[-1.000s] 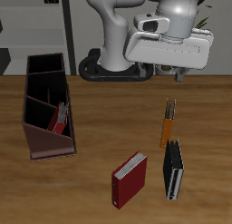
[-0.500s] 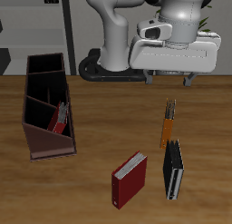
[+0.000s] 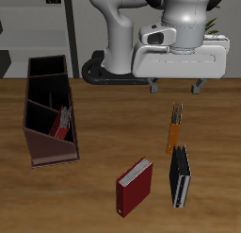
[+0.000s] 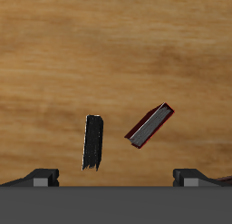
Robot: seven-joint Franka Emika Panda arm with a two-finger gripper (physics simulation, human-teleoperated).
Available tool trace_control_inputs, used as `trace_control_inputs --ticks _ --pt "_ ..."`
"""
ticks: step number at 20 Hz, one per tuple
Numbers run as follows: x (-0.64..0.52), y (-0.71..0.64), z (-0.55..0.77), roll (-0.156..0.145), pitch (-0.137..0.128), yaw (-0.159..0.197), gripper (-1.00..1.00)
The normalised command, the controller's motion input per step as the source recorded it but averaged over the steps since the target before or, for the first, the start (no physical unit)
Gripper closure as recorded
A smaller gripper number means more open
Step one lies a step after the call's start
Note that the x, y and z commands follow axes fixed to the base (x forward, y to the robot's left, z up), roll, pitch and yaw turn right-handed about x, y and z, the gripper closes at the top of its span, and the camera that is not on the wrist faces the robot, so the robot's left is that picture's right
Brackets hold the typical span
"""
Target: Place the left red book into the right desk caddy's left compartment and place the striped book into the right desk caddy's right compartment
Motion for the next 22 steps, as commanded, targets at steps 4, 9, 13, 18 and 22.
trace_control_inputs --ticks 4,9,13,18,22 --pt "0.06 0.18 -0.08 0.048 -0.006 0.027 -1.0" --pt "0.1 0.07 -0.16 0.009 0.002 0.003 -1.0" --pt "0.14 0.03 -0.32 0.011 0.031 -0.014 -1.0" --pt "0.1 0.1 -0.37 0.005 0.035 -0.007 -1.0" --pt "0.02 0.16 -0.3 0.022 0.025 -0.005 -1.0"
